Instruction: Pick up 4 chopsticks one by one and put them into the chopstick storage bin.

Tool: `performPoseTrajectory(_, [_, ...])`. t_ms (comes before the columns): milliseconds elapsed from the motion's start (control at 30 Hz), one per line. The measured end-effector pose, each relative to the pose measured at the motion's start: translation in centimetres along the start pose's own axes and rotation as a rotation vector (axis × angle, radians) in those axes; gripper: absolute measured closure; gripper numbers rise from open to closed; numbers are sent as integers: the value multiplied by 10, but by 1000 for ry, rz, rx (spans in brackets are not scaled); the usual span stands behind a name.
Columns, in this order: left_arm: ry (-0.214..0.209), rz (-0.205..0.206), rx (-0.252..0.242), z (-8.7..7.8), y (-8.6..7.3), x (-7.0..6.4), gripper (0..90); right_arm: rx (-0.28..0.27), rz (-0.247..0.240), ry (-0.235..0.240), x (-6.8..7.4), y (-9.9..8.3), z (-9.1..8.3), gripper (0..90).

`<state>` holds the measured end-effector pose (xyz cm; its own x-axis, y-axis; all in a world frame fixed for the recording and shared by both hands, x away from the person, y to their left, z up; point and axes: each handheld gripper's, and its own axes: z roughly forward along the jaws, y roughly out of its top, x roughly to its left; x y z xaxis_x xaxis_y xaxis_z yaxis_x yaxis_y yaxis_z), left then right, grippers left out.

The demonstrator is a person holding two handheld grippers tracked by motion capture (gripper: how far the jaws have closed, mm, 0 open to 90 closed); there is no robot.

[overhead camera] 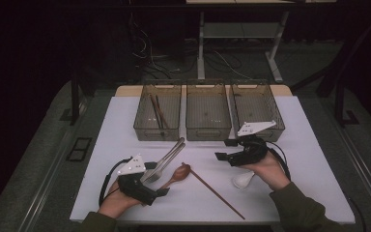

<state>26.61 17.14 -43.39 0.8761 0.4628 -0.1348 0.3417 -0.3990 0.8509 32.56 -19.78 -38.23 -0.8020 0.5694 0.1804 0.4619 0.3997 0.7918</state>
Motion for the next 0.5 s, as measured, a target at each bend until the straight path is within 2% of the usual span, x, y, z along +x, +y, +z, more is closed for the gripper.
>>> performPoseTrajectory(100, [0, 0, 2, 0, 0, 0, 0, 8, -10, -4, 5, -7, -5, 352])
performPoseTrajectory(200, [1, -4, -1, 0, 0, -1, 0, 18, -13, 9, 10, -15, -8, 403])
performPoseTrajectory(333, [4, -6, -1, 0, 0, -1, 0, 46, -25, 34, 21, -25, -10, 540])
performPoseTrajectory(500, [3, -4, 2, 0, 0, -1, 0, 97, -69, 64, 34, -38, -14, 706])
